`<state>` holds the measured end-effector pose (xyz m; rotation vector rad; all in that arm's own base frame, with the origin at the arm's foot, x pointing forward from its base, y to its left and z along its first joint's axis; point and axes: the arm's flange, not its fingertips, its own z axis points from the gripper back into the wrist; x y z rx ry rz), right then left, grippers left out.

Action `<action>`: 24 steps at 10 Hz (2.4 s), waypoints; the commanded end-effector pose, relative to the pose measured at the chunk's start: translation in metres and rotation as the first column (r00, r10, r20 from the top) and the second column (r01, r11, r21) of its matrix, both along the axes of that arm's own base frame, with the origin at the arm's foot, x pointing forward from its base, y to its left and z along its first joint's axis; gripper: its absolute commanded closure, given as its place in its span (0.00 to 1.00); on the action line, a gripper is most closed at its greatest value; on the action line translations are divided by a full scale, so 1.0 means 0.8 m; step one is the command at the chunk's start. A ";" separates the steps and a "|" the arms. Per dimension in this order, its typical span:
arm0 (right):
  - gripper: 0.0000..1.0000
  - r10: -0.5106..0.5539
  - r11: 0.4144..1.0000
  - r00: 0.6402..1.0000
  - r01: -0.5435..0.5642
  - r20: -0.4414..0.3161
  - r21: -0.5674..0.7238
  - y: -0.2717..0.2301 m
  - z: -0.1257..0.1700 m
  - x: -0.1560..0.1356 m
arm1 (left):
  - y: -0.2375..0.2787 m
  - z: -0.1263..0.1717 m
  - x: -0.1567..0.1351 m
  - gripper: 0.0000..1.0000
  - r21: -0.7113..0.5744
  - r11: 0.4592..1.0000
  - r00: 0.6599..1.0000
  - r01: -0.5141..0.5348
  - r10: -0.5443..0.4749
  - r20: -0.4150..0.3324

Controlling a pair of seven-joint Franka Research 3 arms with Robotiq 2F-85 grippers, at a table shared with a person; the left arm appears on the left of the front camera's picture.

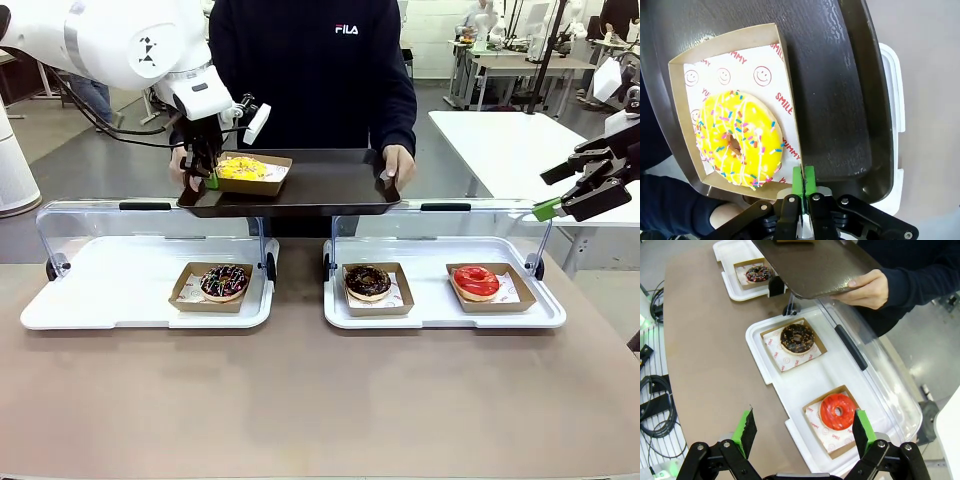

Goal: Provide the desired donut to the person.
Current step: Place the picked Paper togo box onto the Handle tray extended by the person, then pick up and lift the Paper togo box containing the Donut pointed at by the person.

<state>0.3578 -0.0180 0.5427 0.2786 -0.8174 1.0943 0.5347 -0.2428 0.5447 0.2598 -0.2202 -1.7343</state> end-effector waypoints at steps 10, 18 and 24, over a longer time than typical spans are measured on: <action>0.00 0.019 0.999 1.000 -0.019 0.006 0.026 0.001 -0.004 0.001 | 0.012 0.030 0.004 0.03 -0.080 0.995 0.986 -0.063 0.050 -0.160; 0.00 0.019 0.999 1.000 -0.019 0.006 0.026 0.001 -0.004 0.001 | 0.048 0.066 -0.035 0.00 -0.149 0.988 0.945 -0.047 -0.005 -0.327; 0.00 0.019 0.999 1.000 -0.019 0.006 0.026 0.001 -0.004 0.001 | 0.026 0.050 -0.013 0.00 -0.106 0.988 0.974 -0.114 0.090 -0.210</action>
